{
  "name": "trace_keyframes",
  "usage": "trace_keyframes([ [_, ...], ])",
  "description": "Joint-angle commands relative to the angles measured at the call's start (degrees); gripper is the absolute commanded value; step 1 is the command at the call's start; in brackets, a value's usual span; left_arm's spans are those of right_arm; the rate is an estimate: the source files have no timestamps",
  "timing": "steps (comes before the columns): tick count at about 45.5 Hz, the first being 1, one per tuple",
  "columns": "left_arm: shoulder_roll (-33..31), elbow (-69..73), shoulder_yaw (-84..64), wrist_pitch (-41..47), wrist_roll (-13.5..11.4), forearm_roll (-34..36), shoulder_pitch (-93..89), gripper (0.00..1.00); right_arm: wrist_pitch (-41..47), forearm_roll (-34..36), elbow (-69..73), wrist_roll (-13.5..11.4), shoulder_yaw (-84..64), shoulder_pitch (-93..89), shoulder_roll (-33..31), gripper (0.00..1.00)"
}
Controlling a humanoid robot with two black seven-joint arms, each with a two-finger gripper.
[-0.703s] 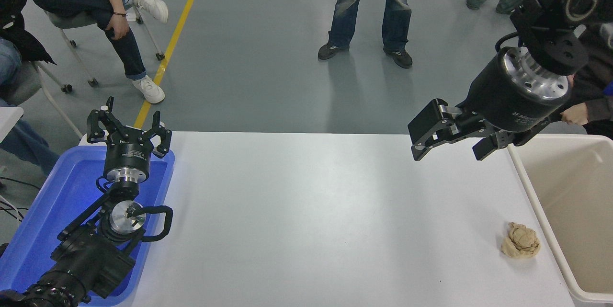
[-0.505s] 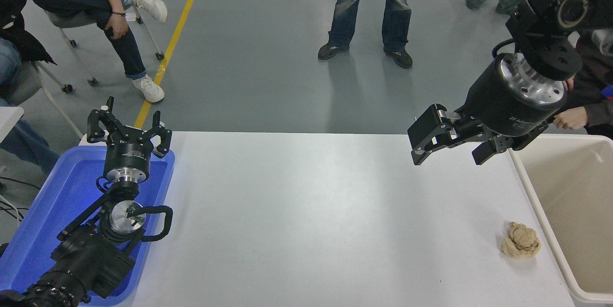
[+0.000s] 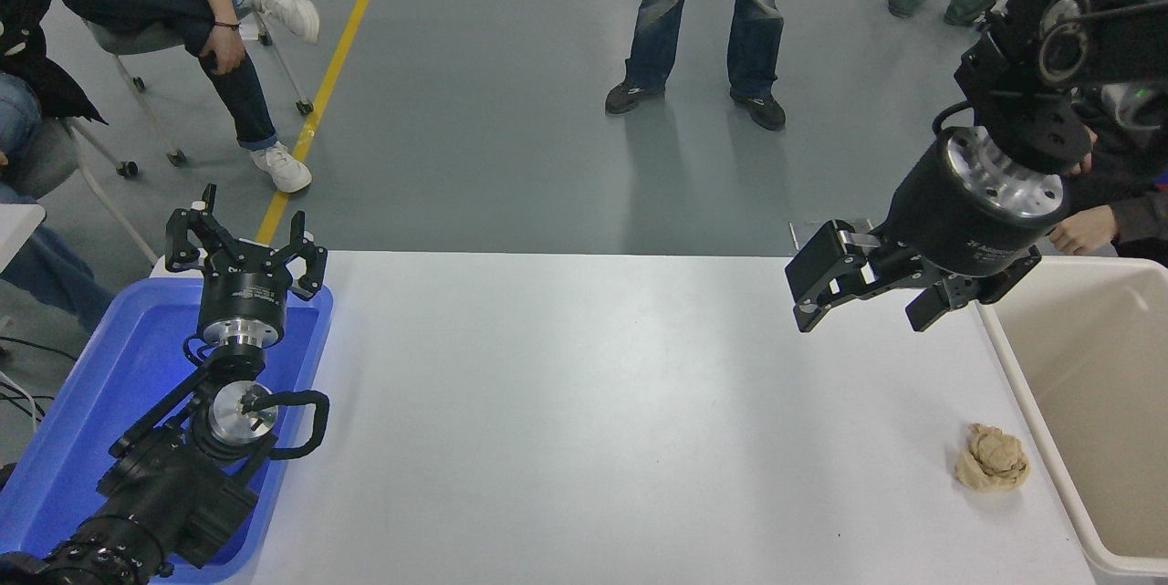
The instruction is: Pick up paper ball place in dustbin
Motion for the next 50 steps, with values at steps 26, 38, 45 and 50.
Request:
trace_keyframes([
  [26, 0.0, 0.0, 0.1, 0.0, 0.0, 0.0, 0.0, 0.99, -19.1, -37.6, -26.3, 0.3, 19.5, -52.5, -22.5, 1.00],
  [38, 0.0, 0.0, 0.1, 0.0, 0.0, 0.0, 0.0, 0.99, -21.2, -41.2, -33.9, 0.3, 29.0, -66.2, -21.8, 1.00],
  [45, 0.0, -0.1, 0.1, 0.0, 0.0, 0.0, 0.0, 0.99, -23.2, -41.8, -36.8, 0.3, 32.2, -70.2, -20.5, 1.00],
  [50, 0.0, 0.0, 0.1, 0.0, -0.1, 0.0, 0.0, 0.99, -24.1, -41.8, -38.9, 0.3, 33.8, -72.3, -19.1, 1.00],
])
